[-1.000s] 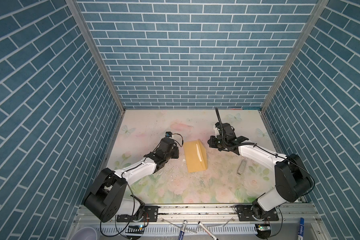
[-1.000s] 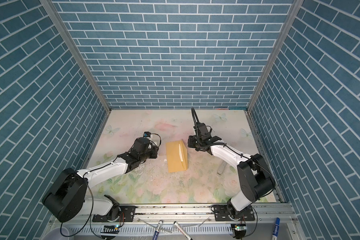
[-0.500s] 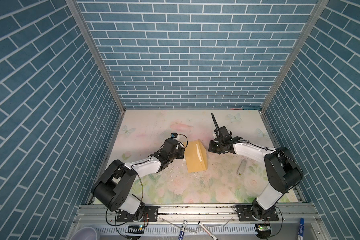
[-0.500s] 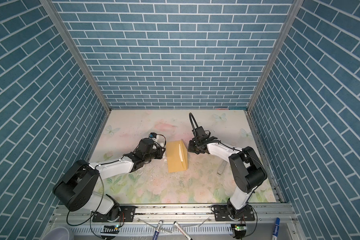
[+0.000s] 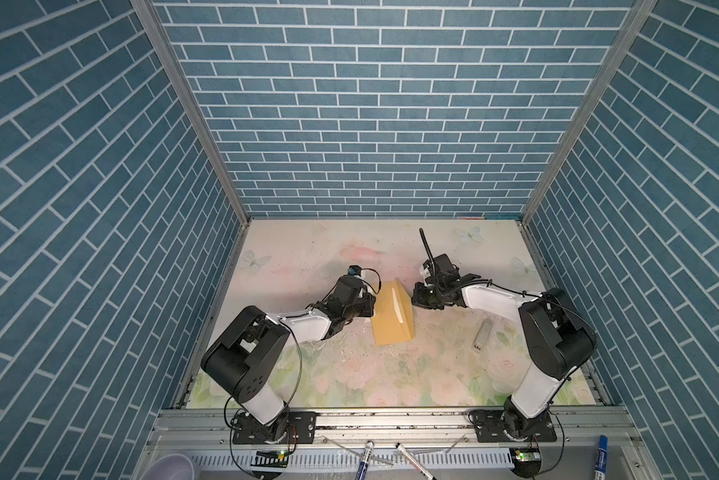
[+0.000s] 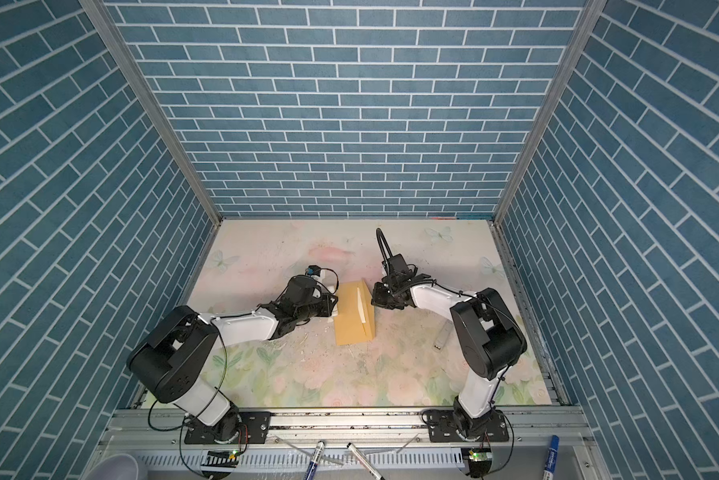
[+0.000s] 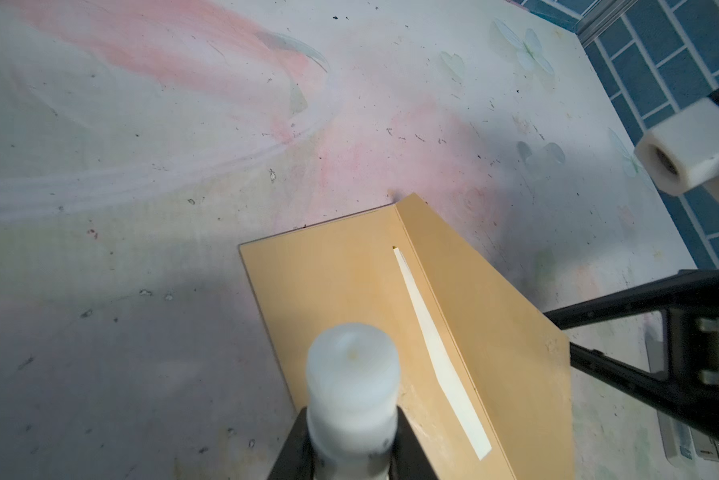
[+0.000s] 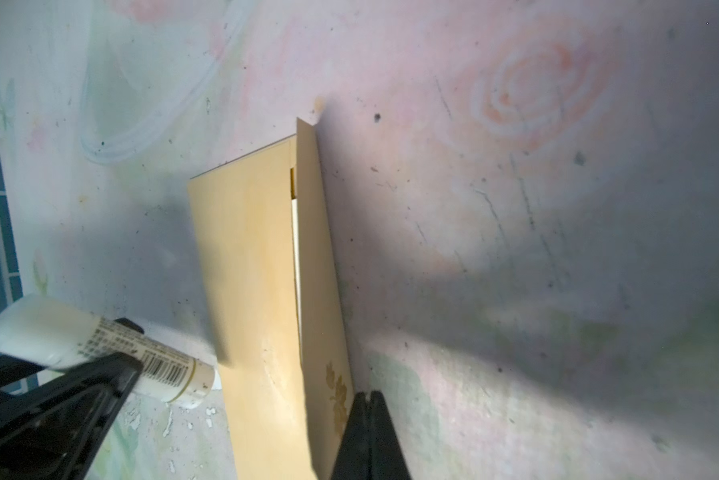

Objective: Place the letter into the envelope and seal it

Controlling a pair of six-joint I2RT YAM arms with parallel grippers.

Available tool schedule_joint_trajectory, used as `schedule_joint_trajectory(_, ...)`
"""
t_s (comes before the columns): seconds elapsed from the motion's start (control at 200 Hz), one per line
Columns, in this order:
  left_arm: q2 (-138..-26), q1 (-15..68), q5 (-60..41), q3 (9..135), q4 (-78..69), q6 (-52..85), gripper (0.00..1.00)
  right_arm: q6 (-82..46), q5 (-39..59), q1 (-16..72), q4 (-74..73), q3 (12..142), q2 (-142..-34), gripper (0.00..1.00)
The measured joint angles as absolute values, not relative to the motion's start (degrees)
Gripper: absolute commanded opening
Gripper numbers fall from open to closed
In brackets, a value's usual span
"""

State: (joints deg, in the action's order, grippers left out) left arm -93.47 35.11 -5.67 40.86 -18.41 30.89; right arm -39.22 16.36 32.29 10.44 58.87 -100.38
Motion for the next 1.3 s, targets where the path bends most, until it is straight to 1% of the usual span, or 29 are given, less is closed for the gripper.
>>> schedule_joint_trajectory(0.305,-94.63,35.14,-5.65,40.91,-18.90,31.09,0.00,-42.30,20.80,32.38,5.67,58.87,-102.32,0.00)
schedule_joint_trajectory(0.59,-95.18,35.14,-5.65,40.88,-19.68,31.09,0.00,-44.31,22.70,33.56,3.14,59.59,-104.88,0.00)
schedule_joint_trajectory(1.295,-95.29,35.14,-5.65,40.88,-20.08,31.09,0.00,-45.23,23.16,36.32,1.17,62.17,-110.48,0.00)
